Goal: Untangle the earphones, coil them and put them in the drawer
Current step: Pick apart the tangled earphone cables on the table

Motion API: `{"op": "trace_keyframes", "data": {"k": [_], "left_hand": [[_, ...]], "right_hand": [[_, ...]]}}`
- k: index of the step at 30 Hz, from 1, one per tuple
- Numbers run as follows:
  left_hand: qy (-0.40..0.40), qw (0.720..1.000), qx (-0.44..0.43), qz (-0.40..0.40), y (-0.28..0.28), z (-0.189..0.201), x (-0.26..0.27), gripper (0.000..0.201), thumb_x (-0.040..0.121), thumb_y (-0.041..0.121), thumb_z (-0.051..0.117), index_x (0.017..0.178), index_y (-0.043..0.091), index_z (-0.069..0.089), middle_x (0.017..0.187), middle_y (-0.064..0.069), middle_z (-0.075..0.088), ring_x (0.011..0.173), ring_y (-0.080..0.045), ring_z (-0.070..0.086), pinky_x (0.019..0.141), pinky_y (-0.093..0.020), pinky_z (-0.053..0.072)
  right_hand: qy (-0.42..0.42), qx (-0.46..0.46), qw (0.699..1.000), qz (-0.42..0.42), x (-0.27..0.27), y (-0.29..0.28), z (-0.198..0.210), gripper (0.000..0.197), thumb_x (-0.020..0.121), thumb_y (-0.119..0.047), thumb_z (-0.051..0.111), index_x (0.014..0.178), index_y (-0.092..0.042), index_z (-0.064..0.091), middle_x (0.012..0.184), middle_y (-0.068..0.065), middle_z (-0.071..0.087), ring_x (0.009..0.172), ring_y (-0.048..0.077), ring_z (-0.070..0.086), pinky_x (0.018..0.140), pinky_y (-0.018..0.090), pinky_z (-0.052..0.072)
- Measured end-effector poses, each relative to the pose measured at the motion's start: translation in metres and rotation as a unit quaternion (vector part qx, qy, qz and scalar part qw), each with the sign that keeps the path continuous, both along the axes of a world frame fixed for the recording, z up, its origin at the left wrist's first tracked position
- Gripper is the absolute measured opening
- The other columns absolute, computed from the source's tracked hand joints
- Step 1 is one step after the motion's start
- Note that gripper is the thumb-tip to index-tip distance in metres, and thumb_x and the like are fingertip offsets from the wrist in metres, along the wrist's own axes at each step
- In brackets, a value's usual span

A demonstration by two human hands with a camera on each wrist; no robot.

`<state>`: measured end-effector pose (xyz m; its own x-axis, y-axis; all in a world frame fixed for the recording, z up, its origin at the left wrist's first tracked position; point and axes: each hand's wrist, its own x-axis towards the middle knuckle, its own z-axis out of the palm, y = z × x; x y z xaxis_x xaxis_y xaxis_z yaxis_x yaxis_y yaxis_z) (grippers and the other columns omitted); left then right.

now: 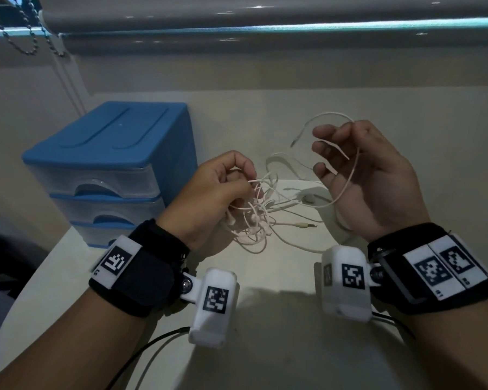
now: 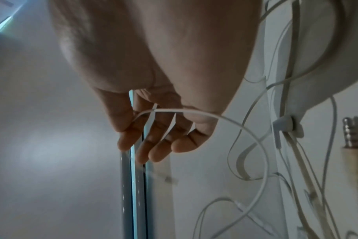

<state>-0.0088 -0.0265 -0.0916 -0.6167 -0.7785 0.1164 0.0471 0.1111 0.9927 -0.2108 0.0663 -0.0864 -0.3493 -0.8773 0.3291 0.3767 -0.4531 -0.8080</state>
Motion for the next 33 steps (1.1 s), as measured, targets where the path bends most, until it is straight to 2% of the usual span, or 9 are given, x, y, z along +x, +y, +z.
{"op": "trace_keyframes", "data": {"k": [3,7,10,13,15,19,26,30,33], "left_hand": [[-0.004,1.0,0.027,0.002,0.0,0.001,0.0,0.021,0.077,0.005,0.061,0.095,0.016,0.064,0.077,-0.012,0.064,0.071,-0.029,0.052,0.056,-0.03,0.034],[0.011,0.999,0.049,0.0,0.001,0.003,0.001,0.029,0.075,0.006,0.054,0.1,0.012,0.067,0.073,-0.008,0.06,0.056,-0.015,0.046,0.049,-0.024,0.034],[0.033,0.998,0.059,-0.001,0.002,0.003,-0.001,0.036,0.07,0.008,0.053,0.103,0.01,0.068,0.071,-0.006,0.059,0.056,-0.015,0.044,0.052,-0.028,0.032],[0.054,0.996,0.07,0.0,0.004,0.004,-0.001,0.04,0.071,0.008,0.052,0.109,0.007,0.064,0.067,-0.004,0.059,0.054,-0.015,0.045,0.048,-0.024,0.037],[0.057,0.996,0.069,0.004,0.003,0.004,-0.001,0.039,0.071,0.009,0.052,0.108,0.008,0.065,0.069,-0.006,0.058,0.055,-0.017,0.045,0.05,-0.027,0.035],[0.061,0.996,0.07,0.011,0.003,0.005,-0.001,0.038,0.07,0.01,0.053,0.107,0.009,0.065,0.071,-0.008,0.058,0.056,-0.018,0.046,0.05,-0.027,0.035],[0.051,0.997,0.043,0.024,0.002,0.005,-0.001,0.033,0.072,0.007,0.056,0.104,0.009,0.064,0.076,-0.012,0.064,0.06,-0.018,0.053,0.051,-0.023,0.044],[0.025,0.999,-0.013,0.023,0.001,0.002,-0.001,0.028,0.079,-0.002,0.07,0.104,0.008,0.065,0.082,-0.017,0.066,0.068,-0.018,0.056,0.057,-0.019,0.046],[0.008,0.999,-0.042,0.03,0.0,0.0,-0.001,0.017,0.088,-0.007,0.069,0.098,0.007,0.069,0.08,-0.014,0.071,0.077,-0.029,0.06,0.063,-0.024,0.05]], "right_hand": [[-0.026,0.001,1.0,0.01,-0.001,0.001,0.001,0.024,0.1,-0.021,0.043,0.08,-0.014,0.054,0.108,0.007,0.072,0.103,0.023,0.065,0.081,0.034,0.045],[-0.07,-0.009,0.997,0.02,-0.004,0.006,0.003,0.032,0.097,-0.018,0.032,0.067,-0.017,0.043,0.122,0.008,0.07,0.122,0.022,0.061,0.096,0.039,0.038],[-0.086,-0.01,0.996,-0.002,-0.004,0.008,0.004,0.032,0.088,-0.018,0.037,0.058,-0.02,0.048,0.128,0.006,0.067,0.125,0.02,0.06,0.101,0.039,0.035],[-0.079,-0.002,0.996,-0.038,-0.004,0.004,0.002,0.023,0.072,-0.022,0.046,0.061,-0.018,0.065,0.12,0.007,0.068,0.117,0.021,0.062,0.094,0.036,0.039],[-0.055,-0.001,0.998,-0.037,-0.005,0.001,0.0,0.014,0.067,-0.022,0.048,0.066,-0.01,0.055,0.106,0.012,0.066,0.098,0.022,0.062,0.082,0.033,0.041],[-0.008,-0.028,1.0,0.006,-0.001,0.001,-0.003,0.02,0.068,-0.019,0.046,0.05,-0.012,0.04,0.065,0.009,0.043,0.067,0.021,0.043,0.066,0.03,0.033],[0.083,-0.039,0.994,0.057,0.006,0.005,-0.002,0.022,0.065,-0.016,0.043,0.045,-0.011,0.036,0.057,0.012,0.032,0.059,0.025,0.03,0.062,0.038,0.022],[0.228,-0.01,0.972,0.055,0.013,0.005,-0.003,0.031,0.071,-0.005,0.036,0.044,-0.002,0.051,0.05,0.02,0.046,0.056,0.026,0.046,0.059,0.031,0.035],[0.248,0.014,0.969,0.016,0.013,0.001,-0.006,0.041,0.085,-0.009,0.045,0.05,0.006,0.061,0.056,0.021,0.06,0.062,0.028,0.059,0.07,0.028,0.046]]}}
